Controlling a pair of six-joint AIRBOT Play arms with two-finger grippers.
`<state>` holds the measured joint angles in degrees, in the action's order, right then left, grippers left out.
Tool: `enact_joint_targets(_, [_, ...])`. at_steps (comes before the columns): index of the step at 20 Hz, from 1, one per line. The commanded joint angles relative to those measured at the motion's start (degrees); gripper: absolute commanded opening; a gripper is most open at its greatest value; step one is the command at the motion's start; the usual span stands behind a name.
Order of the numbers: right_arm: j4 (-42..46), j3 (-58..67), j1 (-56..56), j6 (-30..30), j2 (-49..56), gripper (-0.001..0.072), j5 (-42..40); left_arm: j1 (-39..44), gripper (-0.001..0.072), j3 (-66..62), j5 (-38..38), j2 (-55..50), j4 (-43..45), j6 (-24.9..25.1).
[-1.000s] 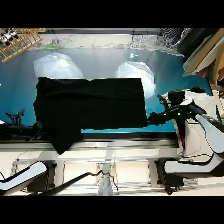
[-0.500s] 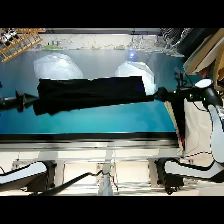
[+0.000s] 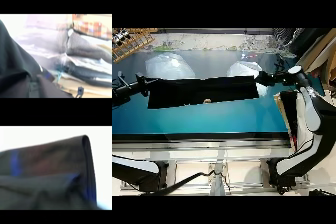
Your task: Fold the clothes and pants, and hang the long-sleeved shirts on hangers.
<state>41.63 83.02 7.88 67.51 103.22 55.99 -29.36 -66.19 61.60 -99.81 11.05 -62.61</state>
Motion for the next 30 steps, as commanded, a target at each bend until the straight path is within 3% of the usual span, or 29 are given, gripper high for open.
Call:
enact_joint_targets(1, [5.6, 5.0, -0.1, 1.1, 3.6, 0.0548, 0.2, -0.7, 0.0447, -0.9, -1.1, -2.5, -1.9, 0.7])
enact_joint_targets(3, [11.0, 5.2, 2.0, 5.0, 3.0, 0.0522, 3.0, -3.2, 0.0445, -1.2, 2.1, -1.4, -2.1, 5.0])
enact_joint_targets(6, [11.3, 5.0, 3.5, 4.1, 4.4, 0.0514, 8.2, -4.8, 0.0382, -1.2, 3.8, 2.1, 0.3, 10.5])
enact_joint_targets(8, [10.5, 5.0, 2.9, 3.5, 6.0, 0.0512, 8.2, -4.1, 0.0237, -1.3, 4.0, 4.2, 2.7, 13.2])
enact_joint_targets(11, [6.5, 5.2, 1.2, -0.5, 8.3, 0.0493, 7.3, -1.9, 0.0116, -1.3, 4.4, 5.9, 5.8, 17.0])
enact_joint_targets(12, [3.8, 5.2, 0.5, -2.9, 9.0, 0.0468, 6.8, -0.7, 0.0113, -1.3, 4.3, 6.1, 7.8, 17.6])
enact_joint_targets(13, [2.3, 5.2, -0.2, -3.9, 9.5, 0.0408, 6.1, 0.9, 0.0052, -1.3, 4.3, 6.1, 11.1, 17.9])
enact_joint_targets(14, [1.6, 5.2, -0.9, -4.7, 9.7, 0.0274, 6.0, 2.7, 0.0034, -1.3, 4.2, 6.1, 15.3, 17.9])
enact_joint_targets(15, [1.9, 5.5, -1.5, -6.0, 9.6, 0.0083, 7.6, 4.9, 0.0004, -1.3, 4.2, 6.1, 20.4, 17.3])
enact_joint_targets(16, [3.5, 6.1, -1.6, -6.3, 9.1, 0.0017, 11.4, 7.2, 0.0004, -1.3, 4.2, 6.1, 25.0, 15.5])
enact_joint_targets(17, [7.1, 6.1, -1.5, -5.6, 7.5, 0.0014, 13.5, 9.4, 0.0004, -1.3, 4.1, 6.1, 29.4, 12.9])
enact_joint_targets(20, [31.8, 6.0, -1.4, 4.6, -4.3, 0.0012, 13.9, 16.1, 0.0003, -1.3, 2.4, 6.0, 42.2, 2.4])
enact_joint_targets(22, [42.4, 6.0, 0.0, 6.1, -14.4, 0.0011, 15.8, 19.9, 0.0003, -1.3, 1.7, 6.0, 46.8, -2.2])
enact_joint_targets(27, [42.5, 6.0, 4.5, 8.0, -30.3, 0.0012, 21.3, 28.5, 0.0004, -1.3, 2.0, 6.0, 43.9, -3.3])
enact_joint_targets(30, [29.7, 6.0, -1.5, 14.2, -31.4, 0.0012, 20.0, 32.5, 0.0004, -1.3, 2.1, 6.0, 43.6, -2.6])
